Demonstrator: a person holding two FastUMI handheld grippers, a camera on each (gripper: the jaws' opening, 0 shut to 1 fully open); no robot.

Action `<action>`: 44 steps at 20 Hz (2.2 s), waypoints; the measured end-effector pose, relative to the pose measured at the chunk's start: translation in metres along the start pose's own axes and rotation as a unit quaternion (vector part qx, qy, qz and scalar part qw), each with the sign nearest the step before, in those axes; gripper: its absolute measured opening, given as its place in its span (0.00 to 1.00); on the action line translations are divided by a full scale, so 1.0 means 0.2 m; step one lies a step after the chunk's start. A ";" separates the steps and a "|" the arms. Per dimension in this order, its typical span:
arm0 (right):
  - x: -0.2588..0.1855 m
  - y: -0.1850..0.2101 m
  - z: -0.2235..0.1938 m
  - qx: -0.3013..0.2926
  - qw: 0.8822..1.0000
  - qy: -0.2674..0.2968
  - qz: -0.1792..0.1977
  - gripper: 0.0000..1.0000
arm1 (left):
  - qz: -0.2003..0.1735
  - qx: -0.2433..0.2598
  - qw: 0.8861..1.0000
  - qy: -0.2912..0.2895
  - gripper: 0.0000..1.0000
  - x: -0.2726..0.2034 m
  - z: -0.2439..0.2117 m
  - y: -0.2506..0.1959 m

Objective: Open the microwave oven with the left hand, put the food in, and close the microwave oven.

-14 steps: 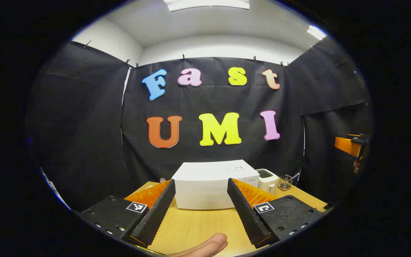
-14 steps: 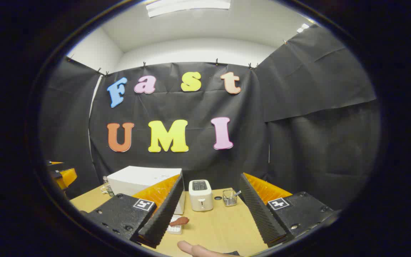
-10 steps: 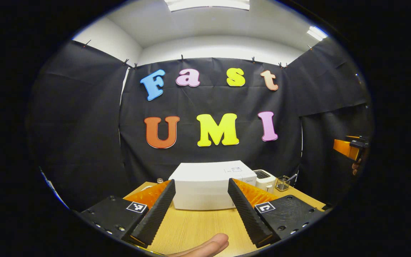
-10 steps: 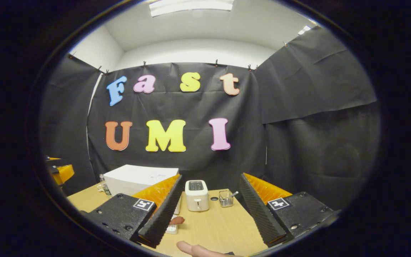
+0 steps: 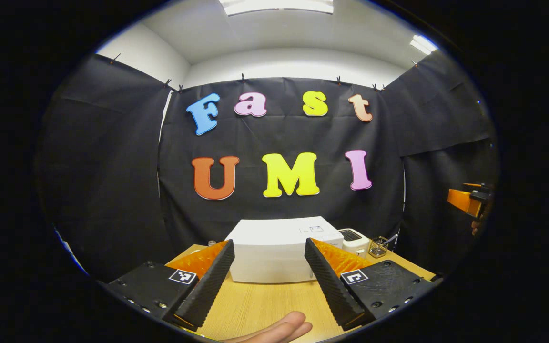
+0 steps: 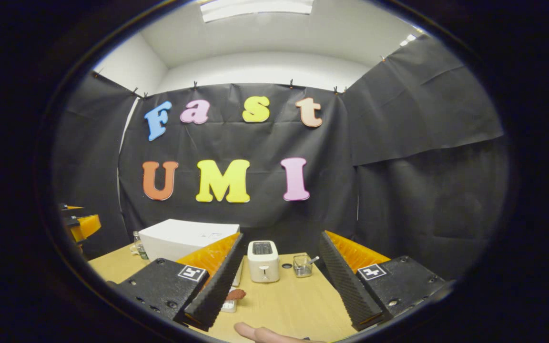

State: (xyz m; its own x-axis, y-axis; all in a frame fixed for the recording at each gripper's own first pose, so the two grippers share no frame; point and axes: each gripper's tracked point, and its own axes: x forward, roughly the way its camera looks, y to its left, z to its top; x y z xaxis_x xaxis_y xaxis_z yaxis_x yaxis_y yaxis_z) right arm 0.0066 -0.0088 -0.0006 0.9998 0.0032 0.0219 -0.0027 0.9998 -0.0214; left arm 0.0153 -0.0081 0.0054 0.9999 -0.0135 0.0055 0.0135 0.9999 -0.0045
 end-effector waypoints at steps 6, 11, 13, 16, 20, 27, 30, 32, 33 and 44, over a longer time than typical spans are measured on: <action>0.02 0.01 0.07 -0.003 1.000 -0.024 0.013 1.00 | -0.005 -0.006 1.000 0.002 0.94 0.12 -0.02 -0.10; 0.01 0.02 0.06 0.002 0.999 -0.032 0.028 0.90 | -0.012 -0.002 1.000 0.004 0.94 0.31 -0.12 -0.24; 0.01 -0.01 0.06 0.002 0.999 -0.034 0.025 1.00 | -0.013 -0.001 1.000 0.007 0.93 0.39 -0.19 -0.30; 0.00 -0.03 0.06 -0.001 0.999 -0.036 0.024 1.00 | -0.030 -0.028 0.998 0.038 0.94 0.53 -0.36 -0.42; 0.00 -0.07 0.05 0.001 0.999 -0.041 0.025 0.90 | -0.038 -0.036 0.998 0.046 0.94 0.72 -0.52 -0.48; 0.02 -0.10 -0.01 0.014 0.999 -0.036 0.030 0.90 | -0.071 -0.074 0.989 0.103 0.93 0.99 -0.94 -0.67; 0.06 -0.13 -0.05 0.011 0.999 -0.029 0.029 1.00 | -0.069 -0.045 0.990 0.114 0.93 1.10 -1.11 -0.74; 0.08 -0.15 -0.09 0.007 0.999 -0.022 0.026 1.00 | -0.061 -0.036 0.991 0.115 0.93 1.17 -1.18 -0.76; 0.09 -0.17 -0.11 0.006 1.000 -0.018 0.025 1.00 | -0.057 -0.036 0.992 0.110 0.93 1.20 -1.19 -0.76; 0.15 -0.32 -0.23 0.029 0.999 -0.011 0.010 1.00 | -0.012 0.011 0.995 0.094 0.53 1.44 -1.29 -0.77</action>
State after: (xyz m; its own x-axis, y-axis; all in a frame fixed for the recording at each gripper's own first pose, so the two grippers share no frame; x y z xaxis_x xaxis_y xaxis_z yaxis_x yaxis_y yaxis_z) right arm 0.0369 -0.0742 -0.0455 0.9987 0.0238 0.0448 -0.0254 0.9990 0.0354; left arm 0.3026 -0.1672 -0.2498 0.9826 -0.0365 -0.1822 0.0398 0.9991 0.0143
